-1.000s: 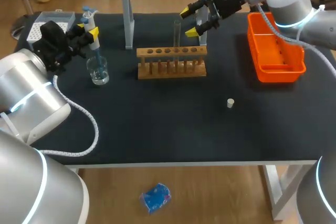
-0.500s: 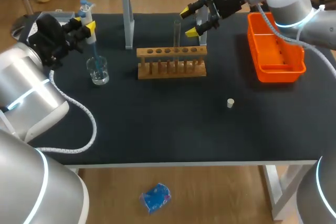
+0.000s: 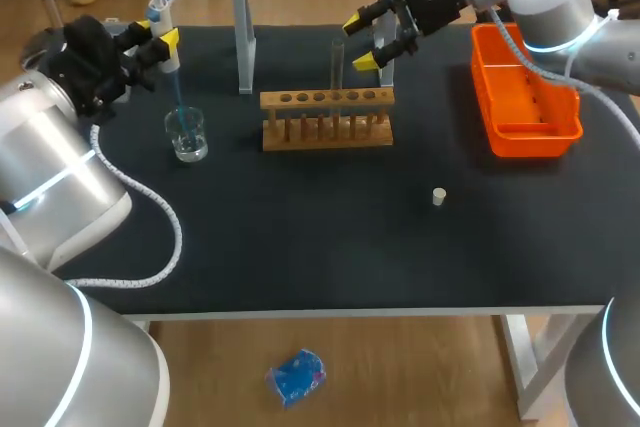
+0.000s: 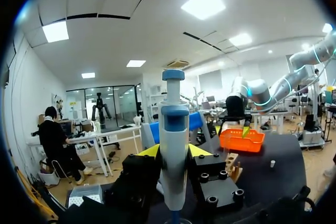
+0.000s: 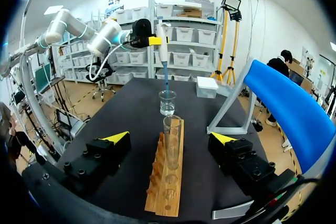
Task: Invert the test tube, pick up the pipette, mount the tip to pipette, aspirate from beaker and dispense into the tube, eject the tip, return the pipette, and cap with the stopper.
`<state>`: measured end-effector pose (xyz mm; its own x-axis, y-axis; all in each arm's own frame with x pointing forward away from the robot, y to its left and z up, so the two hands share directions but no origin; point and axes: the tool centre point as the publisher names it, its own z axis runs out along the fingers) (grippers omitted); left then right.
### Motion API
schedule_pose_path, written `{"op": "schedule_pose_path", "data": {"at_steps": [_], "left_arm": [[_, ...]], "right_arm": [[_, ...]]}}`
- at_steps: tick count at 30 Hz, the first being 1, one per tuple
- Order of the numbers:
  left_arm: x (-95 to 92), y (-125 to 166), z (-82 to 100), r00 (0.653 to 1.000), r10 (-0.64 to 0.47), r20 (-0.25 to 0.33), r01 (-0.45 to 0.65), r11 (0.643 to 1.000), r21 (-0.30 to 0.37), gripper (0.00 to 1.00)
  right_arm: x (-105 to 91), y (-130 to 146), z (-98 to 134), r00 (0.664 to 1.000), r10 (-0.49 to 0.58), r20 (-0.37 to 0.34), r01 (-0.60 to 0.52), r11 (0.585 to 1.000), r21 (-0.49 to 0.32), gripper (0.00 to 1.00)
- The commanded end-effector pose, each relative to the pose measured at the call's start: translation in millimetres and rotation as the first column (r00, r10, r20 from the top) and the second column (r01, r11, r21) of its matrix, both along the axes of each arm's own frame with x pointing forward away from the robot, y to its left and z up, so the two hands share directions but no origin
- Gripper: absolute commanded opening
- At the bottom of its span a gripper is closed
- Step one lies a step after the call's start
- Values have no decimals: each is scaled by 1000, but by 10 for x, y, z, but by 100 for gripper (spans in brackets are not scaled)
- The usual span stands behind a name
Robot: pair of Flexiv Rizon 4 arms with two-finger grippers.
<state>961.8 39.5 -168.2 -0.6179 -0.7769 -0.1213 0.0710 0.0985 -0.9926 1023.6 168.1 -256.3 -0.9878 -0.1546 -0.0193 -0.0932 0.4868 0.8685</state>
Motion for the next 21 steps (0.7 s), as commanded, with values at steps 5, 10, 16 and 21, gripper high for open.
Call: {"op": "schedule_pose_path", "data": {"at_steps": [5, 10, 16, 21], "left_arm": [[11, -9, 40, 1000, 2, -4, -2, 1000, -3, 0], [6, -22, 78, 1000, 0, -4, 0, 1000, 11, 0], [-23, -58, 341, 1000, 16, 0, -16, 1000, 15, 0], [-42, -66, 701, 999, 32, 0, -32, 999, -7, 0]], "right_arm": [[14, -6, 1, 1000, 4, -2, -4, 1000, -2, 100], [14, -6, 1, 1000, 4, -2, -4, 1000, -2, 100], [14, -6, 1, 1000, 4, -2, -4, 1000, -2, 100], [14, -6, 1, 1000, 4, -2, -4, 1000, -2, 100]]}}
